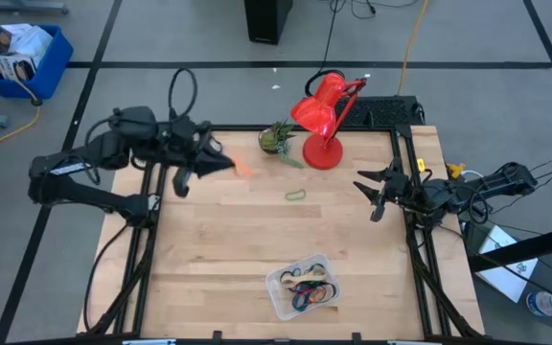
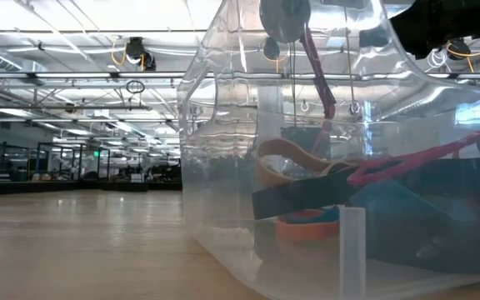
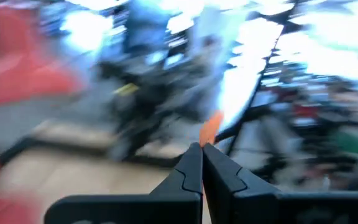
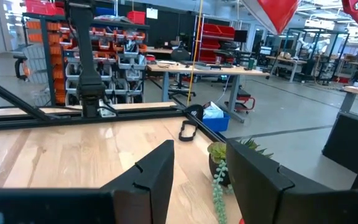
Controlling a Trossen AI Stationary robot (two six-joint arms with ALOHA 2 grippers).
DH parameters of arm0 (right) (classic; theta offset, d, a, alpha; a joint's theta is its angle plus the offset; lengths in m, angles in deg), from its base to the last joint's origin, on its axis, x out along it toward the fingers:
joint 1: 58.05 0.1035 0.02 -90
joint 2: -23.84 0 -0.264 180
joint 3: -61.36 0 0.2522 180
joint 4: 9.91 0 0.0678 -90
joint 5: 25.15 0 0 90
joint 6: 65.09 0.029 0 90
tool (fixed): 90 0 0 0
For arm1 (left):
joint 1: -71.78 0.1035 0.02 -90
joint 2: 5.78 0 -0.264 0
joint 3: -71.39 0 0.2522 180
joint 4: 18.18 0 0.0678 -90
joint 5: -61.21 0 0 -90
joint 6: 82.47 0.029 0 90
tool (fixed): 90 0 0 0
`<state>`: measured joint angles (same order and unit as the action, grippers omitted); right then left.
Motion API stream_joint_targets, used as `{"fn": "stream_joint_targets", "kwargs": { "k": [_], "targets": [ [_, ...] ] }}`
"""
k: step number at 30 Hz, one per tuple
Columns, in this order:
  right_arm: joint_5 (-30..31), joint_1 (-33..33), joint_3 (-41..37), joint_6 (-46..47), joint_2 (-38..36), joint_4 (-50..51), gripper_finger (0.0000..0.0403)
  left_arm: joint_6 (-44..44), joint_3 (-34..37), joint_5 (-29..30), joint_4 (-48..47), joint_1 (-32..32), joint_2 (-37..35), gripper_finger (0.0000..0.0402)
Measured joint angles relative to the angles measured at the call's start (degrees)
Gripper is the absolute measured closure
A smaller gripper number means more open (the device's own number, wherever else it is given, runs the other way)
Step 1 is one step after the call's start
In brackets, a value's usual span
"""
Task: Pick and place rubber bands into bin
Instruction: Put the orange rubber band into the transparent container
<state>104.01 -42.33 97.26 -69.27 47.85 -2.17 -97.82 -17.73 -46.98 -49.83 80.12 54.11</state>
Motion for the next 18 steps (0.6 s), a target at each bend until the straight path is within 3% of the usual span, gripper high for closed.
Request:
{"fn": "stream_joint_targets", "kwargs": {
  "k": [3, 6, 13, 18],
  "targets": [
    [0.01, 0.00, 0.00, -0.01, -0.02, 0.00, 0.0259, -0.05, -0.02, -6.12, 8.91, -3.46, 2.96, 0.0399],
    [-0.09, -0.01, 0.00, 0.02, -0.02, 0.00, 0.0259, 1.71, -1.34, -7.56, 9.43, -7.05, 6.54, 0.0399],
    [-0.21, -0.01, 0.00, 0.02, -0.02, 0.01, 0.0259, 6.66, -16.27, -3.85, -4.22, -14.84, 21.08, 0.0400],
    [-0.21, -0.02, 0.00, 0.02, 0.00, 0.30, 0.0259, 10.94, -31.05, 3.54, -18.99, -19.49, 32.53, 0.0401]
  ]
}}
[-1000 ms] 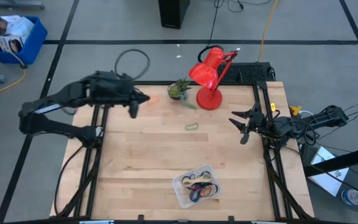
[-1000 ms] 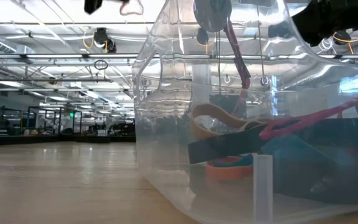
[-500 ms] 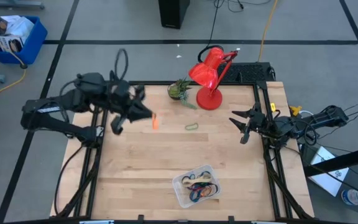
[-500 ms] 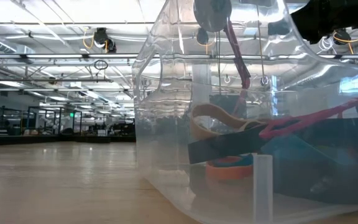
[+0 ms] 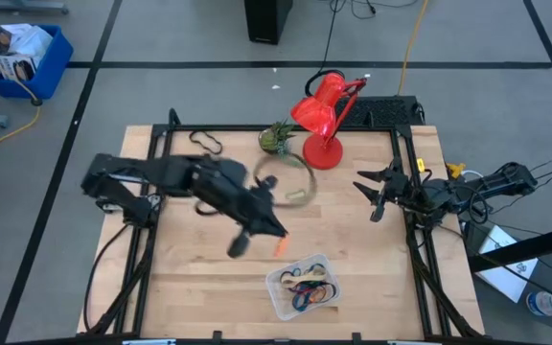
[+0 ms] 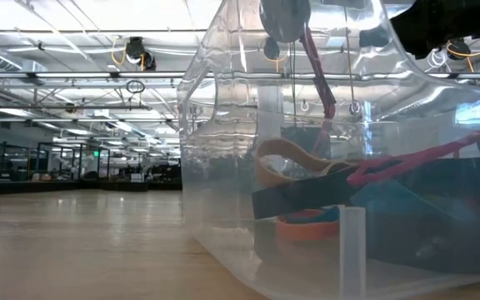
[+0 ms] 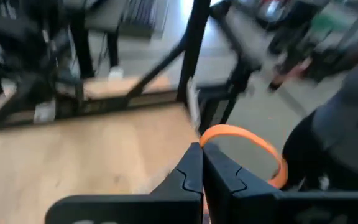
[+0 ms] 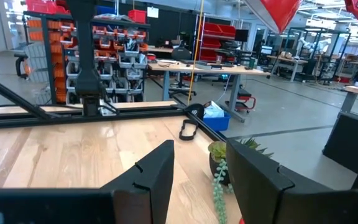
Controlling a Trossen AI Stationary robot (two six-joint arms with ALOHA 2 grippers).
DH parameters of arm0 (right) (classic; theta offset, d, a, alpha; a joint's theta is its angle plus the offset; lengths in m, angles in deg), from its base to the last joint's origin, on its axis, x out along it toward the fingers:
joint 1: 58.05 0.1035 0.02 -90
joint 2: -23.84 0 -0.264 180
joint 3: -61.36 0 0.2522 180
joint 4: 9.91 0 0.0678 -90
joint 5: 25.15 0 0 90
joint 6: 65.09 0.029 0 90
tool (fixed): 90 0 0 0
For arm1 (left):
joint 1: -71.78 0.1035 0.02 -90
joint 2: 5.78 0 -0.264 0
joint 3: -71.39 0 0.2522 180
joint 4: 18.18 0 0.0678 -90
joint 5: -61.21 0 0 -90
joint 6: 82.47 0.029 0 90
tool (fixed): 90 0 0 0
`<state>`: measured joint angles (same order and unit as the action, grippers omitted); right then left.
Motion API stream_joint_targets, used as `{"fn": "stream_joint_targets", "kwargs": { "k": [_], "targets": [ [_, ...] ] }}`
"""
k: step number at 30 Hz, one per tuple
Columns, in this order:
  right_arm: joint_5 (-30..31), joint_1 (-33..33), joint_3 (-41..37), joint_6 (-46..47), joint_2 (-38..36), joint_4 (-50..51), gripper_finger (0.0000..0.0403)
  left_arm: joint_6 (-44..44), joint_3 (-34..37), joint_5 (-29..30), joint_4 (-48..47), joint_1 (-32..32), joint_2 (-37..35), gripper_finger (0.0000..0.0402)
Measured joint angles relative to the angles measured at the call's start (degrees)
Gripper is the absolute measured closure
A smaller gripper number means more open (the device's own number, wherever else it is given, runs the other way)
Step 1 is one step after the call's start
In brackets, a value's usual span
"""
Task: Pick and place rubber bands into bin
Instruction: Put the orange rubber band into the transparent container
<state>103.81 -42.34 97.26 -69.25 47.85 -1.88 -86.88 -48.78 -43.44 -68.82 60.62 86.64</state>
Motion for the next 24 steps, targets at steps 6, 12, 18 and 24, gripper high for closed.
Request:
{"fn": "stream_joint_targets", "kwargs": {
  "k": [6, 12, 18, 24],
  "targets": [
    [-0.04, 0.02, 0.00, 0.00, 0.00, 1.29, 0.0259, 0.34, -10.87, 7.09, -11.50, -5.21, 12.34, 0.0401],
    [-0.04, 0.02, 0.00, 0.02, -0.02, 1.28, 0.0259, -7.86, -11.78, 10.60, -14.12, -7.15, 21.80, 0.0401],
    [-0.04, 0.02, 0.00, 0.02, 0.00, 1.85, 0.0259, -12.66, -11.78, 9.86, -13.80, -8.52, 30.67, 0.0401],
    [-0.09, 0.02, -0.02, 0.17, -0.02, 3.93, 0.0259, -15.30, -11.76, 9.69, -12.62, -9.31, 37.10, 0.0401]
  ]
}}
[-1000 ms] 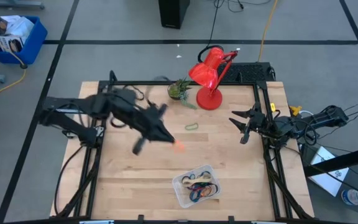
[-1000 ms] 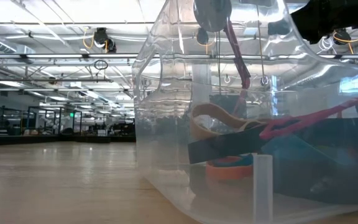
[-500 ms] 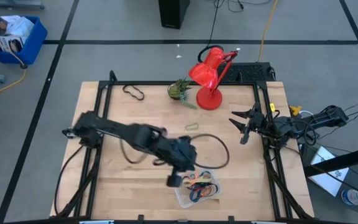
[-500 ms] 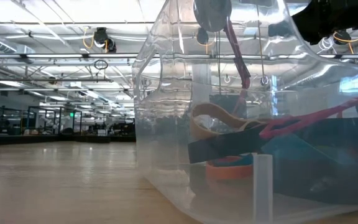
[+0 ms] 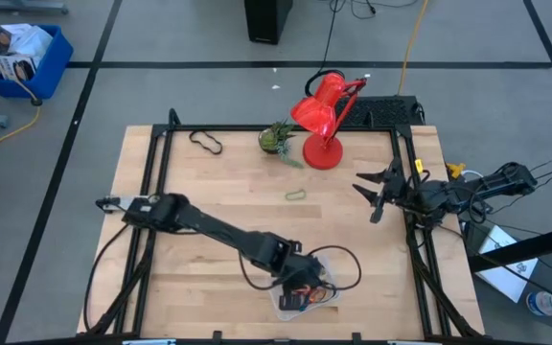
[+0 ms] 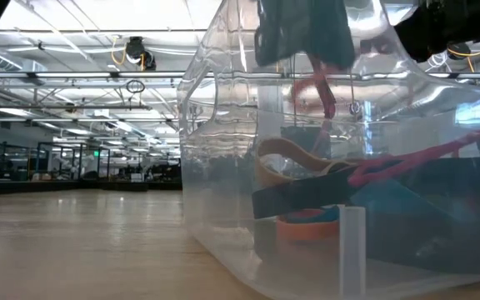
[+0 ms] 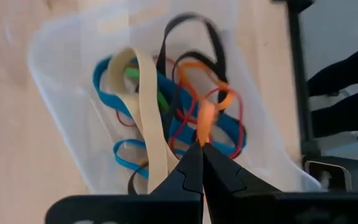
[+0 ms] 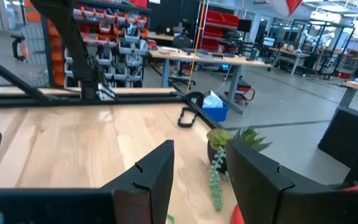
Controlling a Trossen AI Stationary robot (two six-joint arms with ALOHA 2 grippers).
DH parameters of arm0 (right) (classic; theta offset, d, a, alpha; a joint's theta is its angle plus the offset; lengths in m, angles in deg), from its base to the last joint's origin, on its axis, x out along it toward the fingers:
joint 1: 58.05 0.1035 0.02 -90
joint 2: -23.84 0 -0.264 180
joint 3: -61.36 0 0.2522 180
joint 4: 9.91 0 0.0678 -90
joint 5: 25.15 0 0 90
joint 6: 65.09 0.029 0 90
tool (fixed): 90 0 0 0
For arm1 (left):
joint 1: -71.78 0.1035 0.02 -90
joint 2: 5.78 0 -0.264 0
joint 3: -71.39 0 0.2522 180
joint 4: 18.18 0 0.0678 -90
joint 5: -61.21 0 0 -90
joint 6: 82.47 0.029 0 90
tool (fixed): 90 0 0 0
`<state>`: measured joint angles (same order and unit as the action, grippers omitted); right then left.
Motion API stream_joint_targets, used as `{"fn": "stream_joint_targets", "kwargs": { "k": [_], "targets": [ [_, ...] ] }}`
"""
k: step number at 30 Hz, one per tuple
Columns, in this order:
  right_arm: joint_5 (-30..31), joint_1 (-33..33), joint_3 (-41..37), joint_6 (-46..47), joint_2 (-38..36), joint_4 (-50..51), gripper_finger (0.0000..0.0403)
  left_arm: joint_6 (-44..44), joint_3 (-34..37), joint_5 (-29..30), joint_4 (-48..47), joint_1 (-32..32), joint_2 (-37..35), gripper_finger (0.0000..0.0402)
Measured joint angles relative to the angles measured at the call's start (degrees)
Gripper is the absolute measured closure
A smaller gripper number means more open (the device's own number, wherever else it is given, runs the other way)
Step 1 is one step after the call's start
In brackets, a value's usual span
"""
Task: Pick and place rubber bands into bin
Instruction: Put the orange rubber band into the transparent container
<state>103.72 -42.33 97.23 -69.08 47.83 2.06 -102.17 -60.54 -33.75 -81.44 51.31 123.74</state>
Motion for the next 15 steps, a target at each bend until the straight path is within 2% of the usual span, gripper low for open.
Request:
{"fn": "stream_joint_targets", "kwargs": {
  "k": [5, 15],
  "targets": [
    [0.00, 0.00, 0.00, 2.03, 0.04, 2.49, 0.0259, -2.96, 0.00, 0.47, 0.20, -0.23, 2.84, 0.0400],
    [0.00, 0.01, 0.00, 2.87, 0.00, 3.42, 0.0259, -3.35, 0.02, 0.67, 0.26, 0.45, 5.29, 0.0400]
  ]
}}
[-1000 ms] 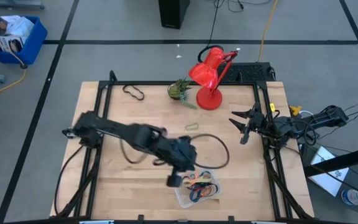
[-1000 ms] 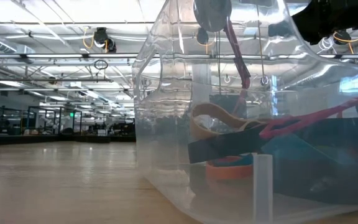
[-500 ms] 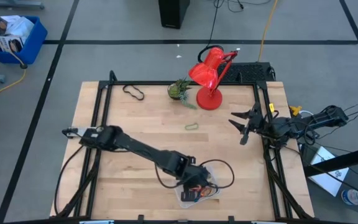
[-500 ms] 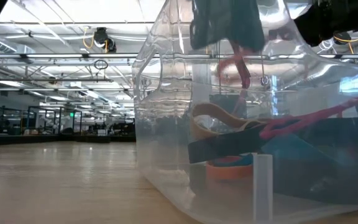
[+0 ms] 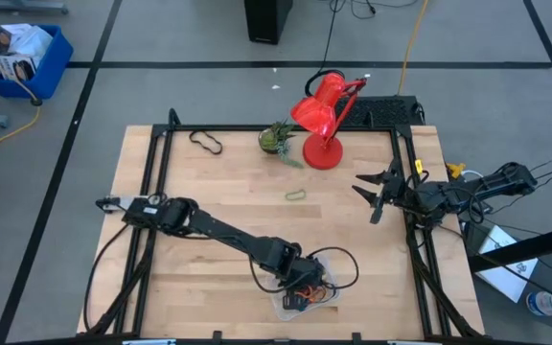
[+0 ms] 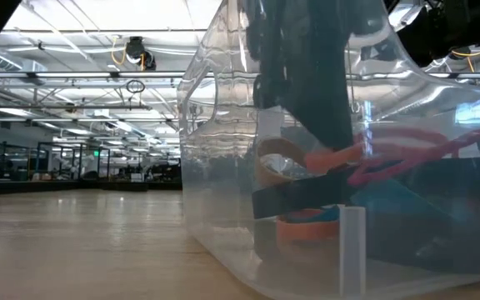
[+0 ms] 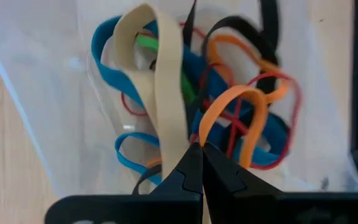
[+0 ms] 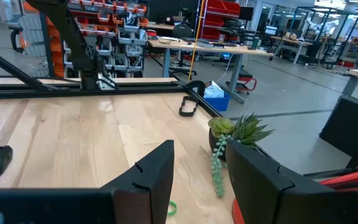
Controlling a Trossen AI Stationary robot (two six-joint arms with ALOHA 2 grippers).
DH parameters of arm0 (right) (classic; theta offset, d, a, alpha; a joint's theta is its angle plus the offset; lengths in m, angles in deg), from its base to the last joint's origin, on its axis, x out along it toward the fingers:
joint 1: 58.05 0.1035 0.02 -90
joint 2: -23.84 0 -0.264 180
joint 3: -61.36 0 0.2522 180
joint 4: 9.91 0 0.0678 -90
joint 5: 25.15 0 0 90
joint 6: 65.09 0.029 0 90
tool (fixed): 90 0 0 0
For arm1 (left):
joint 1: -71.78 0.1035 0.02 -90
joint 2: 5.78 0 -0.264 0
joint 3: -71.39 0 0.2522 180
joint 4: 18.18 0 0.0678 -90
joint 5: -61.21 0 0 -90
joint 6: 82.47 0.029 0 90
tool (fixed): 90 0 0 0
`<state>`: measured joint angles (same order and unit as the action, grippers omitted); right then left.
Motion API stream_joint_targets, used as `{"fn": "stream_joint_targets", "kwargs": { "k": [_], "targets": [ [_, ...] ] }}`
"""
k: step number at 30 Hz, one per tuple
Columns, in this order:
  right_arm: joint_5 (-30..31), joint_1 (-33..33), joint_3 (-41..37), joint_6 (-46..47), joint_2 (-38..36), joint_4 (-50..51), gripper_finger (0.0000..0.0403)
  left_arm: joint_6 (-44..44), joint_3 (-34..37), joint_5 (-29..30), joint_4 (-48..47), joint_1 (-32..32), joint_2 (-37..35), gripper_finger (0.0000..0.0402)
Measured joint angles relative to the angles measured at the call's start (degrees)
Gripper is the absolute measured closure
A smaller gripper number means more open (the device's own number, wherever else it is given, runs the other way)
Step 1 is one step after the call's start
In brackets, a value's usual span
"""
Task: Pick and place rubber bands into bin
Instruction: Put the orange rubber band into the transparent container
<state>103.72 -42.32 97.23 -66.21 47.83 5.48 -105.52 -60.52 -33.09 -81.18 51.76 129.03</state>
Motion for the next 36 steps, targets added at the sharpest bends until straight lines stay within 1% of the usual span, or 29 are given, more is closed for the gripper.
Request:
{"fn": "stream_joint_targets", "kwargs": {
  "k": [6, 13, 20, 31, 36],
  "targets": [
    [0.00, 0.02, 0.00, 0.02, 0.02, -0.02, 0.0259, -0.28, 0.02, -0.12, 0.00, 0.51, 0.06, 0.0391],
    [0.00, -0.01, 0.00, 0.02, 0.02, -0.02, 0.0259, -0.46, 0.02, -0.78, -0.02, 0.53, 0.06, 0.0397],
    [0.00, 0.02, -0.02, 0.02, 0.01, -0.02, 0.0259, -2.81, 0.02, -0.37, -0.02, 0.55, 0.04, 0.0371],
    [0.00, 0.02, -0.04, 0.02, 0.02, -0.02, 0.0259, -3.34, 0.02, -0.12, -0.04, 0.62, 0.04, 0.0377],
    [0.00, 0.02, -0.04, -0.07, 0.02, -0.02, 0.0259, -4.31, 0.02, 0.35, -0.08, 0.84, 0.04, 0.0358]
  ]
}}
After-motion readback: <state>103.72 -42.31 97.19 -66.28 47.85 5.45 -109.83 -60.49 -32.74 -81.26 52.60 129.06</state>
